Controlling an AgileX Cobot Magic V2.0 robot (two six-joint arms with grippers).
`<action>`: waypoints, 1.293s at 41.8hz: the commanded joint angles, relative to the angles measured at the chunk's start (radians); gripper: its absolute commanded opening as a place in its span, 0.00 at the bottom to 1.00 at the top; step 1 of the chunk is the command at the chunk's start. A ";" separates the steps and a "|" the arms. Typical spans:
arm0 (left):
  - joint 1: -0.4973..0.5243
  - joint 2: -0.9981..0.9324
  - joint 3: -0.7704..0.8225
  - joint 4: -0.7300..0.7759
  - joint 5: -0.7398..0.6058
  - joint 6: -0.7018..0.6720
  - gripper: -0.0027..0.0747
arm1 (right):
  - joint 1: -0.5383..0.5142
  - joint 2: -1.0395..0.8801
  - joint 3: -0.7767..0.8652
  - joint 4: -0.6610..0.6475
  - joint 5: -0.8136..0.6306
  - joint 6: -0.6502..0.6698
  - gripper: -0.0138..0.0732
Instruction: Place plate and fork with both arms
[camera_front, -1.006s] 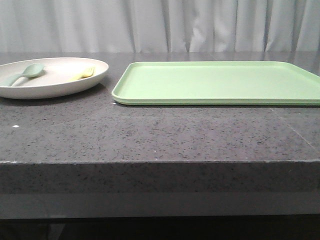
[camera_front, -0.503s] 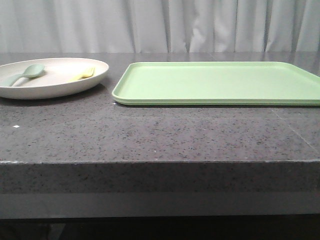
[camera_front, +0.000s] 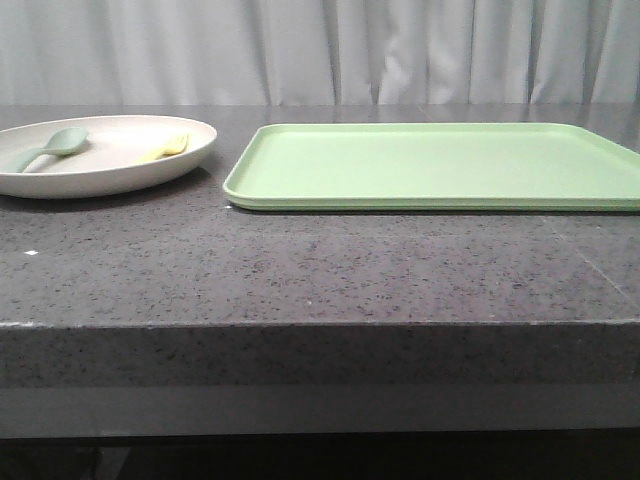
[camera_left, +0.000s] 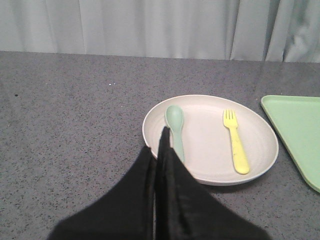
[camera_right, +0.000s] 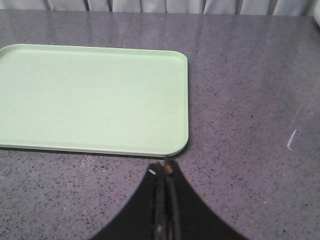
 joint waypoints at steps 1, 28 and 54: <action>-0.010 0.024 -0.033 0.000 -0.070 -0.007 0.01 | -0.005 0.014 -0.035 -0.014 -0.074 -0.001 0.02; -0.010 0.033 -0.033 0.042 -0.079 -0.007 0.45 | -0.005 0.014 -0.035 -0.025 -0.070 -0.001 0.43; -0.010 0.044 -0.033 0.034 -0.100 -0.007 0.78 | -0.005 0.014 -0.035 -0.027 -0.068 -0.001 0.76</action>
